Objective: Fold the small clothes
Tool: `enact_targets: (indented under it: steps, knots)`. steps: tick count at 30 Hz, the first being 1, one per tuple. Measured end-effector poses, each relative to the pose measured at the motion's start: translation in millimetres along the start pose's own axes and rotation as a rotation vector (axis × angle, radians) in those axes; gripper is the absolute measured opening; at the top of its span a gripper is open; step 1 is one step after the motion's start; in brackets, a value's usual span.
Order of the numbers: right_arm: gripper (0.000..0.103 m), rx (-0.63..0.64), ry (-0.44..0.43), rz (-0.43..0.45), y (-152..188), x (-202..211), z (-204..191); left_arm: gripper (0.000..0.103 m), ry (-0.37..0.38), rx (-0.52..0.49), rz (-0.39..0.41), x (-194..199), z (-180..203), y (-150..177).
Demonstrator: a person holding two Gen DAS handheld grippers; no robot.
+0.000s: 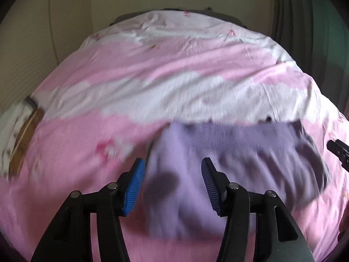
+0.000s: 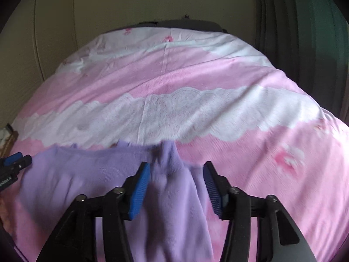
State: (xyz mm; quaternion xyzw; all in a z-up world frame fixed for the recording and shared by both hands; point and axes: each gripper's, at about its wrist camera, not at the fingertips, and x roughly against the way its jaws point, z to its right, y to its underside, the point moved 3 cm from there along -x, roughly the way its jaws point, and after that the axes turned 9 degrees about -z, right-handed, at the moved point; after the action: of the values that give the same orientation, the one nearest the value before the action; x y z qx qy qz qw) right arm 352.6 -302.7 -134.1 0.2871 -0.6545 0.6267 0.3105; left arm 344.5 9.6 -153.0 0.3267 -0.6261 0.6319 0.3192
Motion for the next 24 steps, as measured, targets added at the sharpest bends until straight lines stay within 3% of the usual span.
enact_targets:
  steps: [7, 9, 12, 15, 20, 22, 24]
  knots:
    - [0.048, 0.017, 0.024, -0.085, 55, 1, 7, 0.054, -0.037, 0.061, -0.05, -10, -5, 48]
    - [0.018, 0.024, 0.001, -0.099, 59, -6, 9, 0.055, -0.036, 0.087, -0.055, -16, -8, 52]
    - [0.009, 0.028, -0.005, -0.107, 62, -10, 9, 0.056, -0.041, 0.098, -0.057, -20, -8, 53]
    - [0.007, -0.014, 0.006, -0.129, 65, -9, 14, 0.056, -0.045, 0.099, -0.07, -25, -9, 56]
    - [0.009, -0.007, -0.009, -0.131, 71, -10, 12, 0.054, -0.029, 0.109, -0.06, -16, -8, 56]
    - [0.018, -0.018, -0.032, -0.114, 66, -2, 15, 0.054, -0.016, 0.109, -0.04, -5, -4, 51]
    - [0.047, -0.038, -0.053, -0.069, 59, 9, 21, 0.054, -0.018, 0.094, -0.01, 5, 6, 43]
